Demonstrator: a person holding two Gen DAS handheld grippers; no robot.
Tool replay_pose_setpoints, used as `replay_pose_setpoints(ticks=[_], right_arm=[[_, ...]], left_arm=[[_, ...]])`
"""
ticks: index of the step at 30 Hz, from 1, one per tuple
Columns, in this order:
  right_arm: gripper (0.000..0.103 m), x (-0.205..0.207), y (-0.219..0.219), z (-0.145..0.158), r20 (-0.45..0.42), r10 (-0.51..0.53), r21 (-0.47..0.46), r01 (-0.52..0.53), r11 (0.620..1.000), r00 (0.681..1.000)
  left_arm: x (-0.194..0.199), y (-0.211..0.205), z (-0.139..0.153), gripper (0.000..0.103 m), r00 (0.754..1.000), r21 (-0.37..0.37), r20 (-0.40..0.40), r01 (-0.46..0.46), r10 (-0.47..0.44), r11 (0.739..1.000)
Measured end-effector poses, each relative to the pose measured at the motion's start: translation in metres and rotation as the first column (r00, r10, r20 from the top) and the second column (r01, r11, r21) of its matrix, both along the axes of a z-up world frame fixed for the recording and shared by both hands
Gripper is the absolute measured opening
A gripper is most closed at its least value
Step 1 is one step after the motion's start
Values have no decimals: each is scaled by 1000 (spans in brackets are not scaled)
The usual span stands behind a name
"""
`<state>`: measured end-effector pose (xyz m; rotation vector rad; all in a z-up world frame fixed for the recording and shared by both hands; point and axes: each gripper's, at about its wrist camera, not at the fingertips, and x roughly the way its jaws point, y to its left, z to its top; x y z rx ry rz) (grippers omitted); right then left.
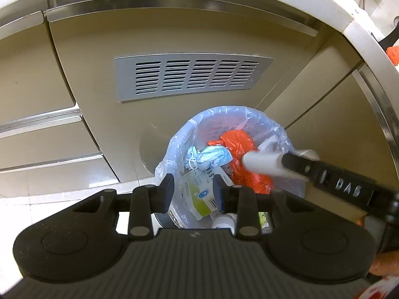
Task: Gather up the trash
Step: 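Open both tools to drop the mask and paper tube into the bin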
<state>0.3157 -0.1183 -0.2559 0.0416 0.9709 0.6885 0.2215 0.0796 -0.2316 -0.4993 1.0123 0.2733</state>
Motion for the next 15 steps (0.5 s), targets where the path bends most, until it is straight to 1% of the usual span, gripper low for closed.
replay_pose_setpoints(ticks=[2,3,7,11,13,15], right_arm=[[57,-2,0,-7,-37,14,-27,-15,1000,999],[58,-3,-1,-10,-43,12,-38,-14,999,999],[58,-7,-7,-22,-68,6,-87,-11,996,998],[57,-11,-7,-34,-95,27,-146,-41,988,995],[57,-13,-10,-35,-111,22,-139,-37,990,994],[57,-17,-12,-32,-106,26,-135,-40,990,994]], left_arm=[[1,-1,1,30,1000,-2,2,7,-7,1000],[1,-2,1,30,1000,-2,3,12,-12,1000],[0,-3,2,29,1000,1,7,28,-28,1000],[-1,-4,2,29,999,1,3,32,-32,999],[-1,-4,2,29,999,0,2,35,-35,999],[-2,-4,2,29,999,4,1,39,-39,999]])
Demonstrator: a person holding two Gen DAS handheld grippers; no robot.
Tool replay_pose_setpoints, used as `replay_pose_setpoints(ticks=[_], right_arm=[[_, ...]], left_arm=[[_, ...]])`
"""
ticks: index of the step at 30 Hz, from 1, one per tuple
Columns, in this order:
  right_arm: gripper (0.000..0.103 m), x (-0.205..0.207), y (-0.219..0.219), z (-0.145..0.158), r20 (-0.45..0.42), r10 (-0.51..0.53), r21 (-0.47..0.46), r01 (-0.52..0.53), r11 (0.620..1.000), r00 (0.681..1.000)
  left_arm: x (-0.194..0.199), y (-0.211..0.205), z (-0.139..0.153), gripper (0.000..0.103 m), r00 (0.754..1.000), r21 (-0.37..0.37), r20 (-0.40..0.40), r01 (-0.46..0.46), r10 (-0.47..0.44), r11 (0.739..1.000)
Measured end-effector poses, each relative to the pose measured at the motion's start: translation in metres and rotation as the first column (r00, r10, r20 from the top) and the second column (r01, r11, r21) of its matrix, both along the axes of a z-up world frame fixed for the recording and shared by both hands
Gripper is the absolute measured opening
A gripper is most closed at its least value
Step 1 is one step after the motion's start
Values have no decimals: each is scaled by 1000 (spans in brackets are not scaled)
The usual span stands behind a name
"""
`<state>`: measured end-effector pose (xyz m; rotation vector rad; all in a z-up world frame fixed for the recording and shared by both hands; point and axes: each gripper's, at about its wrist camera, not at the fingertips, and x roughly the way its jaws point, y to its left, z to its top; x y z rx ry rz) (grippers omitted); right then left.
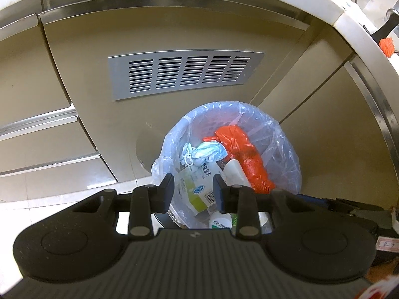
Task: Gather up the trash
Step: 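Open both tools to drop the mask and paper tube into the bin, then move both tools back up toward the counter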
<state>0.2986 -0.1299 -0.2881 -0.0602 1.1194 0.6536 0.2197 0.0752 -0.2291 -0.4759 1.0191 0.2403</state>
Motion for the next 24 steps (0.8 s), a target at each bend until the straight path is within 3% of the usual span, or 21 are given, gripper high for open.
replay_pose_setpoints(ticks=[10,24], right_arm=[[53,-11,1,20,11,20,29,-20,999,1000],[53,-40,-32,84,17,-33,91,31,995,999]], left_arm=[[-7,-2,11,29,999,3,10,44,-44,999],[-31,-14,57,30,976,12,25,216,-216,976]])
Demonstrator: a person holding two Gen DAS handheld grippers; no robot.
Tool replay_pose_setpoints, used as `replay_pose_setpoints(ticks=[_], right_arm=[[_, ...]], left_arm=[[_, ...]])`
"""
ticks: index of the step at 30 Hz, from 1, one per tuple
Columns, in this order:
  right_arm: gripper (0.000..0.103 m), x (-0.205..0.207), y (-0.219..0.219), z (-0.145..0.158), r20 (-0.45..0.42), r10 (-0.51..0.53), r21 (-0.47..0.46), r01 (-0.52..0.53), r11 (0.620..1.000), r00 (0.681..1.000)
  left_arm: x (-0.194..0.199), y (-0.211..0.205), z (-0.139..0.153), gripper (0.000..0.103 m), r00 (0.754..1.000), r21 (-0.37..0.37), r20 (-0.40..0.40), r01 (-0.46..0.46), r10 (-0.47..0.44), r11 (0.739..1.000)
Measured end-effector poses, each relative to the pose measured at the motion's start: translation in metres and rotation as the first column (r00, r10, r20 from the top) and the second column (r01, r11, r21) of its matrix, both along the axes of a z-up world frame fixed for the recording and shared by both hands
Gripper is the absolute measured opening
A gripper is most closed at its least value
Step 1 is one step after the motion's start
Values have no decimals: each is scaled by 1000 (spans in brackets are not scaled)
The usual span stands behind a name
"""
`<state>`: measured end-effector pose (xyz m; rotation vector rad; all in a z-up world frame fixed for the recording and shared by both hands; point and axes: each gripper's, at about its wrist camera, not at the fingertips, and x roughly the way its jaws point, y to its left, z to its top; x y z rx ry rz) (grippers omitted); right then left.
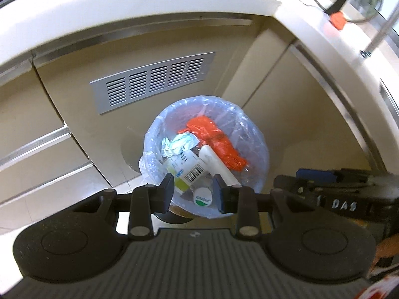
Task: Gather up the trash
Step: 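Move both tools back up toward the counter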
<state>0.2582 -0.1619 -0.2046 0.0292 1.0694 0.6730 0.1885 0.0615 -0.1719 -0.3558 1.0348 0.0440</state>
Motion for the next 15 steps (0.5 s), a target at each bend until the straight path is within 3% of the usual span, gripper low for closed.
replay_pose_setpoints(ticks=[15], right_arm=[[53,-31,-31,60,13,-117,45,117,992,993]], left_arm=[[-22,-4,60,30,991,46,56,116,-118,992]])
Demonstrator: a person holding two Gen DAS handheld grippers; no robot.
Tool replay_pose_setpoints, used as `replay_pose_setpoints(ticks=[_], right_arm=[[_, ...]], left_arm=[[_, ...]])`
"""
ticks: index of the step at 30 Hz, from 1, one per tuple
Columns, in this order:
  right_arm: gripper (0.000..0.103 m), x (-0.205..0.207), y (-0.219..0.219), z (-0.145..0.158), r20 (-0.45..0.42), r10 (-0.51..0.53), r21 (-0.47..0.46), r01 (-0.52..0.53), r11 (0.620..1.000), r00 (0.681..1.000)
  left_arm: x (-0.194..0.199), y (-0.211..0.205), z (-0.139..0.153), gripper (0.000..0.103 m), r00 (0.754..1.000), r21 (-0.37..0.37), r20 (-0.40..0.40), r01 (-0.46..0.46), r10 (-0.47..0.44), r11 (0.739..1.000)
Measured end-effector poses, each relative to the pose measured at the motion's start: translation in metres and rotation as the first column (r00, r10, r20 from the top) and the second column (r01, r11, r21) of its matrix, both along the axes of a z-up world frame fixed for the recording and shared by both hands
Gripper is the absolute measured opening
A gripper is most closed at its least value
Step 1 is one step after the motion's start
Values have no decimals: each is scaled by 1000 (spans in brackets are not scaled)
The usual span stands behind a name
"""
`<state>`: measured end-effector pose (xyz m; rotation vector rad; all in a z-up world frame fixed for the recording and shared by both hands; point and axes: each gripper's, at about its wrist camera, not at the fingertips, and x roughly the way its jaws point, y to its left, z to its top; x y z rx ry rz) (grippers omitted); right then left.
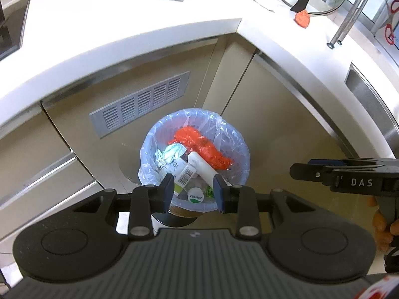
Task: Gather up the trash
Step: 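Move both tools back up toward the counter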
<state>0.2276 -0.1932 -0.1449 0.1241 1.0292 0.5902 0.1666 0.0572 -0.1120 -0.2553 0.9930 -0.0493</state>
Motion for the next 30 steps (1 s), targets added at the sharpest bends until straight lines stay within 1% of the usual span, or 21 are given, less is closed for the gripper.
replay_pose_setpoints(ticks=[4,8,12,22,30], right_arm=[[54,-3,-6,12,11,-25,9,25,1000,1000],[62,-5,-7,23,36,-56,13,55,998,998],[65,-8,-7,33,64,-75,20,74,997,995],[68,-6,-16,51,109,-126,37,122,992,986],[70,21,-42,66,157,-186,63,178,982,970]], left_arm=[[-3,1,17,30,999,12,31,12,-13,1000],[-5,3,33,30,998,25,61,18,-19,1000],[-8,6,48,32,996,35,83,21,-24,999],[-2,8,66,34,993,52,118,25,-31,998],[23,1,77,37,988,65,153,15,-25,998]])
